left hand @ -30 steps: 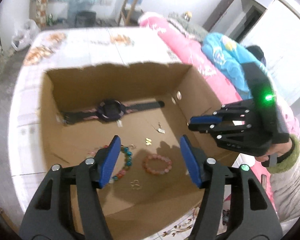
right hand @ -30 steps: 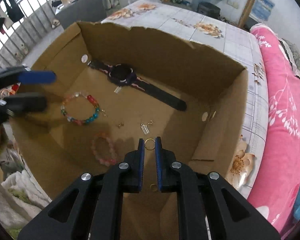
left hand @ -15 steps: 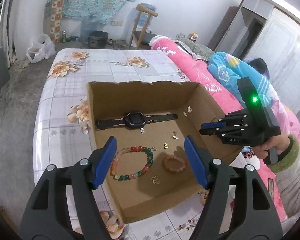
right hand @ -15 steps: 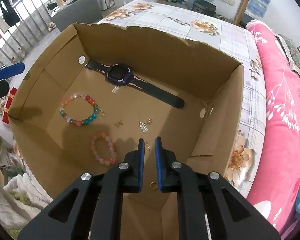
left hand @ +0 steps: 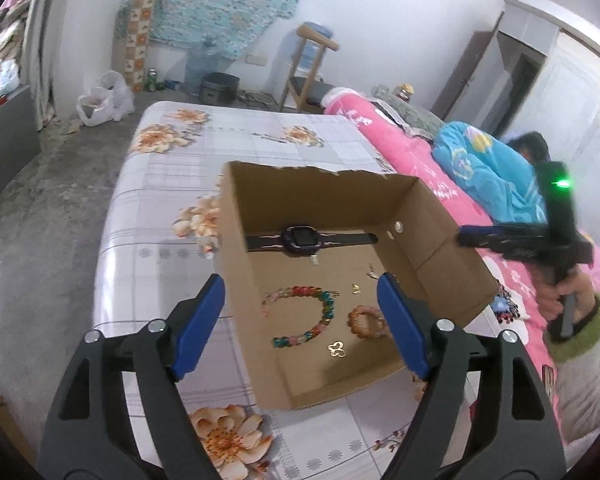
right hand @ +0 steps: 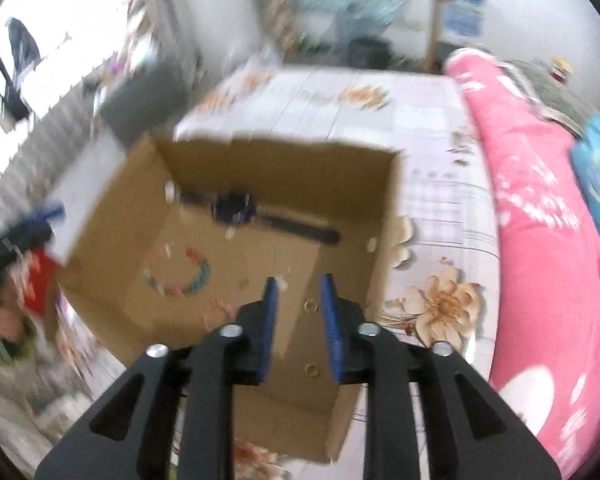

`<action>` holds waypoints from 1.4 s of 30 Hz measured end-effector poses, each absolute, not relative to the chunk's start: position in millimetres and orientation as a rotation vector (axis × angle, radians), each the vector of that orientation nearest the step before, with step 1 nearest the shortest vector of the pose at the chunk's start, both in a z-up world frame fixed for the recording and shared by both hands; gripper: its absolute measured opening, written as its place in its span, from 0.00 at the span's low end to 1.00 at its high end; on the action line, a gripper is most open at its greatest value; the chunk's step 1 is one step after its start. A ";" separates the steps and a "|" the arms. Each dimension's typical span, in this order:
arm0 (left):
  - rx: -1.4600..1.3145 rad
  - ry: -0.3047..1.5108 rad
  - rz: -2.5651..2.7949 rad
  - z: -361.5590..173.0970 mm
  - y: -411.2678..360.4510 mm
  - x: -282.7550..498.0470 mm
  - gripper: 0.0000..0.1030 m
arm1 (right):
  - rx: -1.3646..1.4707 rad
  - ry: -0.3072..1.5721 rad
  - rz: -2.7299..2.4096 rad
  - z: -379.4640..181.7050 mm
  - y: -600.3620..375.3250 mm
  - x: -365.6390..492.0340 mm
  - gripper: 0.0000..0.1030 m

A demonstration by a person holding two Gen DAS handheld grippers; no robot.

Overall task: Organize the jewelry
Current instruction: 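Open the right gripper to drop the gold ring into the box, then withdraw both open grippers up and away from the box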

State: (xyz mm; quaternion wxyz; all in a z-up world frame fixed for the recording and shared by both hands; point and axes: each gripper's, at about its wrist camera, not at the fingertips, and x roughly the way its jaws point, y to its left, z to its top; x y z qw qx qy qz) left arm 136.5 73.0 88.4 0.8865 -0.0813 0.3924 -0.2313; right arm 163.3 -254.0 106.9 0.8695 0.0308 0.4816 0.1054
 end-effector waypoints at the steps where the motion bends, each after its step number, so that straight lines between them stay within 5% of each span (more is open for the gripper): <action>1: -0.186 0.816 -0.468 85.8 79.3 135.3 0.77 | 0.115 0.962 0.183 111.5 -263.4 154.1 0.41; 5: -0.271 0.876 -0.425 61.8 97.6 141.1 0.81 | 0.385 0.848 0.046 100.1 -304.1 122.2 0.50; 14: -0.433 1.062 -0.498 15.3 85.5 150.0 0.81 | 0.580 0.977 0.127 37.6 -298.9 118.2 0.52; 42: -0.358 1.073 -0.522 22.7 67.9 79.0 0.81 | 0.606 0.973 0.172 35.2 -291.1 57.4 0.52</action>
